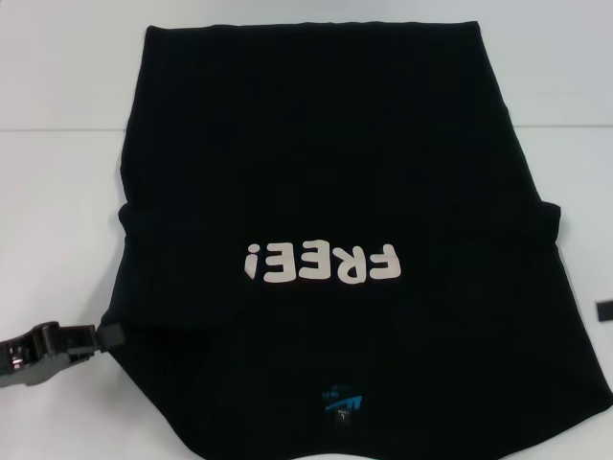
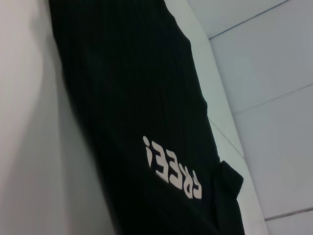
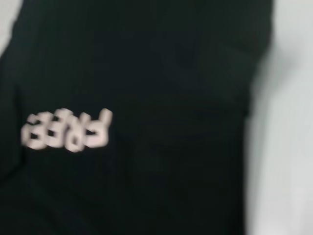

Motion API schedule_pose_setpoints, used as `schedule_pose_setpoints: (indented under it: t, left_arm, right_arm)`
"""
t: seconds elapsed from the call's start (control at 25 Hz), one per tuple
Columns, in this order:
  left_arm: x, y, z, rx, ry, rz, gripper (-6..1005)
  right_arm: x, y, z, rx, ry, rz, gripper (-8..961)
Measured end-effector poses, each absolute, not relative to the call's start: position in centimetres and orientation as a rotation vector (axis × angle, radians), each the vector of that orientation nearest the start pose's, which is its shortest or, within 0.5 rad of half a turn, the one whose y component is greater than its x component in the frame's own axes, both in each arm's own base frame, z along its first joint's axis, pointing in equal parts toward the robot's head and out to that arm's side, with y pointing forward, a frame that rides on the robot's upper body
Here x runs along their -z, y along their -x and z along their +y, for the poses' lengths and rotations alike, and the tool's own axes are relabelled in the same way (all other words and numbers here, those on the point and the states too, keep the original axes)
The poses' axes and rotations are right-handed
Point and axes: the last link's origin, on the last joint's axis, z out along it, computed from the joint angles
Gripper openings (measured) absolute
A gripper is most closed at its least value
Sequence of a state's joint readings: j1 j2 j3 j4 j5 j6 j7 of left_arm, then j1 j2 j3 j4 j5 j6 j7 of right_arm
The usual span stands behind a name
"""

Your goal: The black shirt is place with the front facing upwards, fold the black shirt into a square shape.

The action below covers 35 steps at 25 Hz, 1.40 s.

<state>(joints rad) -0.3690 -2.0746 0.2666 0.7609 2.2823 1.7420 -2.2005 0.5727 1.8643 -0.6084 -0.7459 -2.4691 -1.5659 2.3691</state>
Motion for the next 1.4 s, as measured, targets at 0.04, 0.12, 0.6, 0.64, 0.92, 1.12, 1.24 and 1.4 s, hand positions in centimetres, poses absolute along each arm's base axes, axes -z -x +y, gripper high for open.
schedule_pose_setpoints:
  t: [0.04,0.12,0.6,0.64,0.92,1.12,1.24,1.4]
  left_arm:
    - [-4.8,34.1,26.2,0.856,2.062,-1.95,28]
    - [-4.8,34.1,26.5,0.854,2.056,-1.945,28]
    - [-4.6,34.1,27.0,0.855,2.036,-1.943,28]
    - [-4.6,34.1,27.0,0.855,2.036,-1.943,28]
    - [-4.6,34.2,27.1,0.855,2.031,-1.944,28]
    - [-4.6,34.2,27.1,0.855,2.031,-1.945,28]
    - [-4.6,34.2,27.0,0.857,2.028,-1.947,28]
    - [-4.7,34.3,27.0,0.865,2.02,-1.946,28]
  right_arm:
    - [-10.0,-33.6,34.0,-0.103,2.171,1.783,570]
    - [-10.1,-33.8,33.6,-0.077,2.172,1.788,568]
    - [-8.5,-34.1,32.4,-0.002,2.236,1.785,559]
    - [-8.3,-34.0,32.4,0.001,2.243,1.786,558]
    - [-7.5,-33.9,32.2,0.053,2.278,1.768,553]
    - [-7.1,-33.7,32.3,0.055,2.297,1.756,549]
    - [-6.9,-33.6,32.3,0.06,2.307,1.752,547]
    - [-6.7,-33.6,32.2,0.077,2.31,1.751,544]
